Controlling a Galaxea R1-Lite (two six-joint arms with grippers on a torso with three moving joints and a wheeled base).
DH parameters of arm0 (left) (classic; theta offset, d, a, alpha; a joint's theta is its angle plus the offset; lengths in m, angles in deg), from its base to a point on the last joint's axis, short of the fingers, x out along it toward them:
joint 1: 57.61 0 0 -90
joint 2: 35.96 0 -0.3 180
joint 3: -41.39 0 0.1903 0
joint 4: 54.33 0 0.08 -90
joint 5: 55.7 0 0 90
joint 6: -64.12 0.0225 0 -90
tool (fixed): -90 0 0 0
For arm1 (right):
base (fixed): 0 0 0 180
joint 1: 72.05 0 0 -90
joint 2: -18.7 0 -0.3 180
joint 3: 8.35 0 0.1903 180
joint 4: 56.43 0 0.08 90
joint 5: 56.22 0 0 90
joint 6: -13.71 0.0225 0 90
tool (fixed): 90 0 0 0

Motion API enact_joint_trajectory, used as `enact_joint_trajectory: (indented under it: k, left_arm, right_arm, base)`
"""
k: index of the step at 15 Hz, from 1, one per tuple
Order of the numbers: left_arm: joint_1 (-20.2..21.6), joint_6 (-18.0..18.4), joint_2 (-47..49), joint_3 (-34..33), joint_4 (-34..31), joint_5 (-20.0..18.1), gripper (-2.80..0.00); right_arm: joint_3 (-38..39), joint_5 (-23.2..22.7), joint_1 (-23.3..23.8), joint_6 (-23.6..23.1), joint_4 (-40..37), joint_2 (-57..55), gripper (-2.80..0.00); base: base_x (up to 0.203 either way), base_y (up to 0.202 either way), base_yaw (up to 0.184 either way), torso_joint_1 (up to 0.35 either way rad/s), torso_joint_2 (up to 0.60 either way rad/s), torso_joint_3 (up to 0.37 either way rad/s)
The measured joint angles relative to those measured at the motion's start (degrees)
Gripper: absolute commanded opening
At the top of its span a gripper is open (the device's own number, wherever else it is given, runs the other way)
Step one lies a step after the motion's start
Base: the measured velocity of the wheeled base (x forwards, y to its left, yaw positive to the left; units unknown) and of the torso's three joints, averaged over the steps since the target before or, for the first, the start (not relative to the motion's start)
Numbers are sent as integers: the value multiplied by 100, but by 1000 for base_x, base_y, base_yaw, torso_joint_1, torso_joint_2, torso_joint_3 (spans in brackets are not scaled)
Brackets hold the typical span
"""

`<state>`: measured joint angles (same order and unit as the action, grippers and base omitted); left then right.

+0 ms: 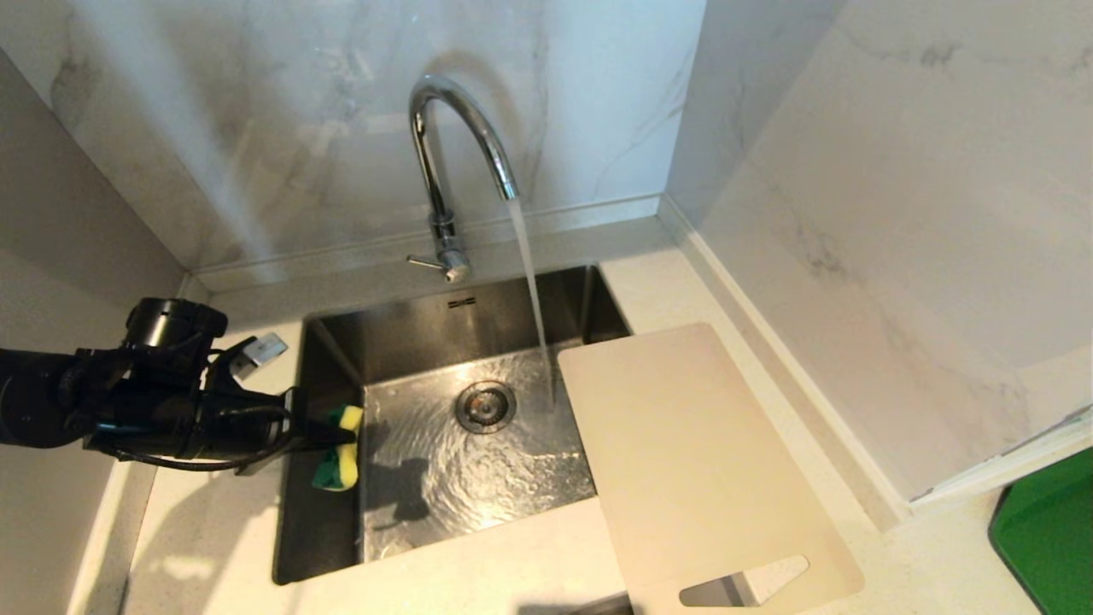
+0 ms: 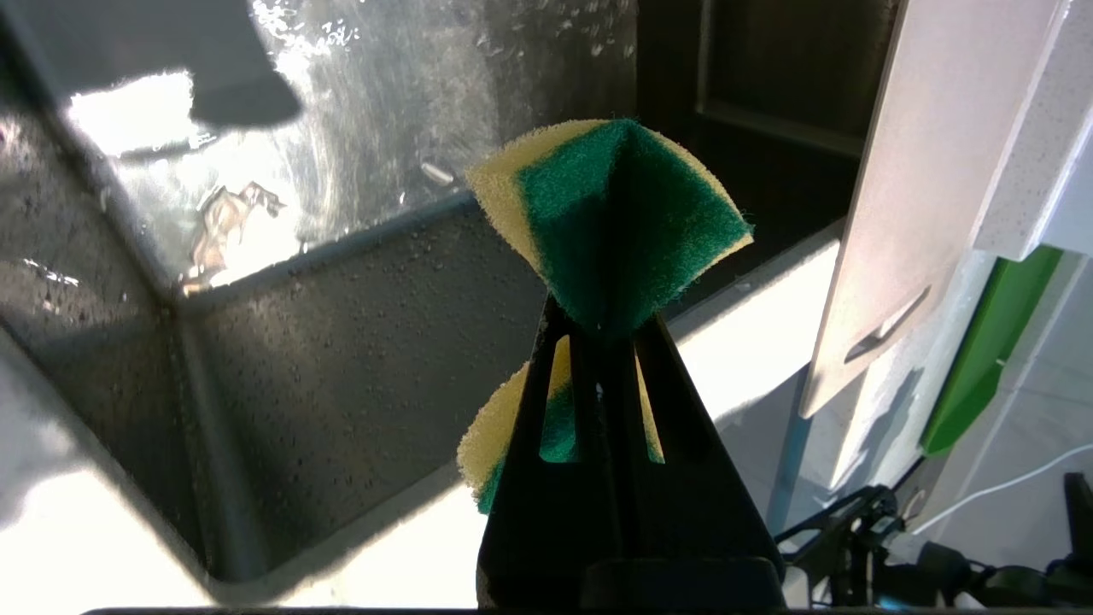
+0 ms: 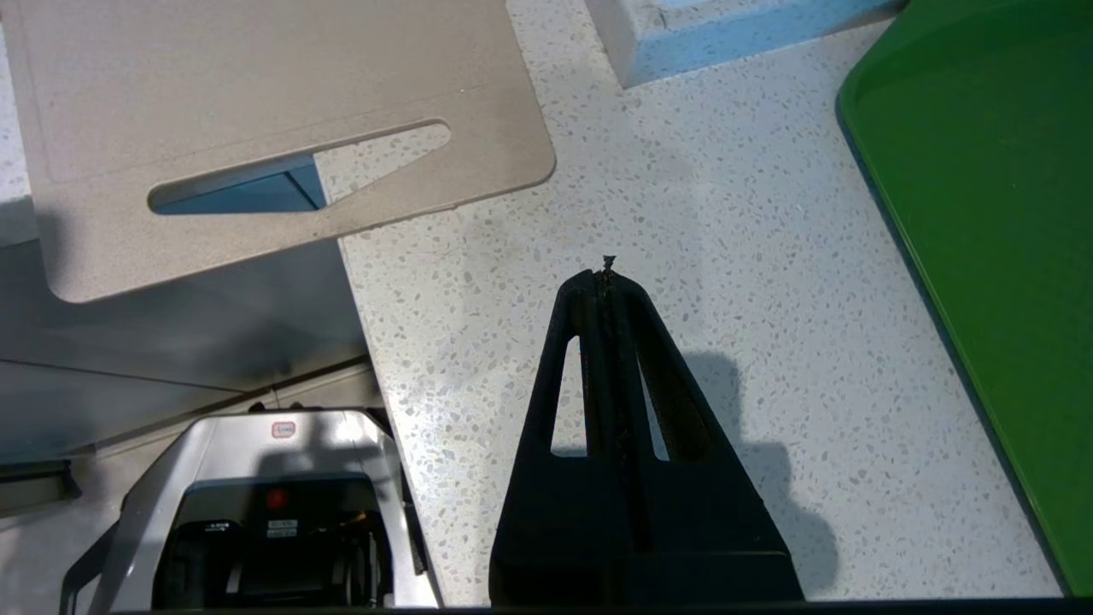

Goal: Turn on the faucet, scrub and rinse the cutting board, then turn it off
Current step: Put down the cleaning cloth

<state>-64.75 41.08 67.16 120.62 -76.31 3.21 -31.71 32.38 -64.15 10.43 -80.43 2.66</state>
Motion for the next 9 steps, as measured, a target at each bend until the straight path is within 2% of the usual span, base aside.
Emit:
enact_joint_trajectory:
  k: [3,9]
  left_arm:
    - [-65,9,11,-80,128,8,-280]
    - [-98,6,-9,-104,126,66,-280]
  right_arm:
    - [0,124,1,268,10,-5,-280]
    - [0,111,0,284,10,-10,-280]
  base:
    - [0,0,0,0,0,0]
    - [0,0,0,0,0,0]
